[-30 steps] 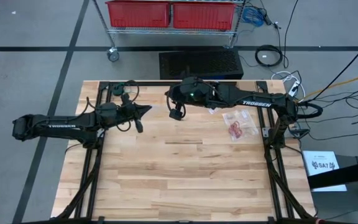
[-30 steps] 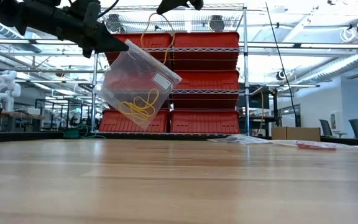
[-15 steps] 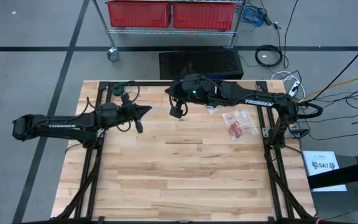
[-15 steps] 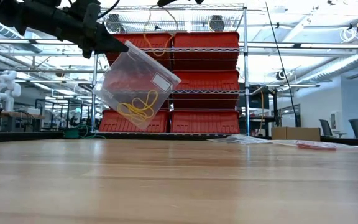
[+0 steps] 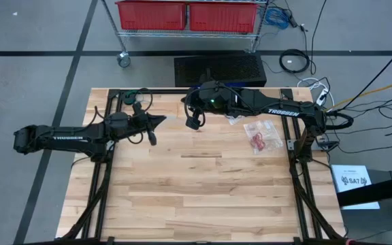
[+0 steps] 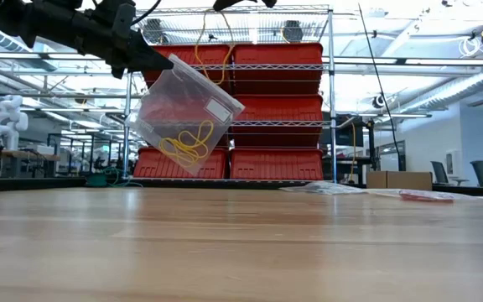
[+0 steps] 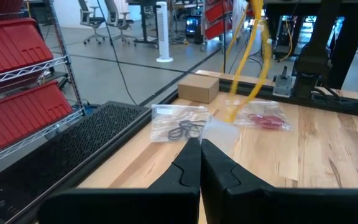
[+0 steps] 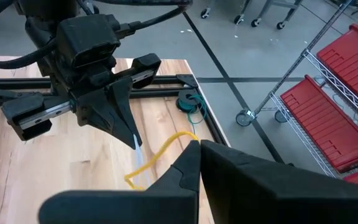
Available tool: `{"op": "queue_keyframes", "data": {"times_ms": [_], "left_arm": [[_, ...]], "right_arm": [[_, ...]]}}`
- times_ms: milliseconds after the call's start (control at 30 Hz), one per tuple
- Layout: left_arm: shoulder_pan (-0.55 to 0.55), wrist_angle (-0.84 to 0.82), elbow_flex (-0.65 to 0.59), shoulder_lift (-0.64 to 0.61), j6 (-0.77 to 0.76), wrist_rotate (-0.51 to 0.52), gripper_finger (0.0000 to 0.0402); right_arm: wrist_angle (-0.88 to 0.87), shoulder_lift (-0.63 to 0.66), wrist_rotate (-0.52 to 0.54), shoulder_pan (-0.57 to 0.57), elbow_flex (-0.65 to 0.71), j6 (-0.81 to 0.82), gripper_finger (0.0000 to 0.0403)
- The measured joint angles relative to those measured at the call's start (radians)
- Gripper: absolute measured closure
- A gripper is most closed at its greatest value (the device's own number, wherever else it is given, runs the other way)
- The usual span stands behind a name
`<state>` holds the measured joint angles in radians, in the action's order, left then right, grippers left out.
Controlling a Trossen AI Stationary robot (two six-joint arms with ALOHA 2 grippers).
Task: Sort rubber bands
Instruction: Put the yellow rubber band into the zip bag
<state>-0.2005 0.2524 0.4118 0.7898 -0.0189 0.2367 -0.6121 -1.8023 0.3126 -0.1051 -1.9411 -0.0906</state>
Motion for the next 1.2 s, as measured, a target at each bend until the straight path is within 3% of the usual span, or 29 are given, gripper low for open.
{"op": "queue_keyframes", "data": {"times_ms": [1200], "left_arm": [[0.0, 0.016, 0.0, 0.0, 0.001, 0.001, 0.0401]], "right_arm": [[0.008, -0.013, -0.001, 0.009, 0.0, 0.008, 0.0403]]}}
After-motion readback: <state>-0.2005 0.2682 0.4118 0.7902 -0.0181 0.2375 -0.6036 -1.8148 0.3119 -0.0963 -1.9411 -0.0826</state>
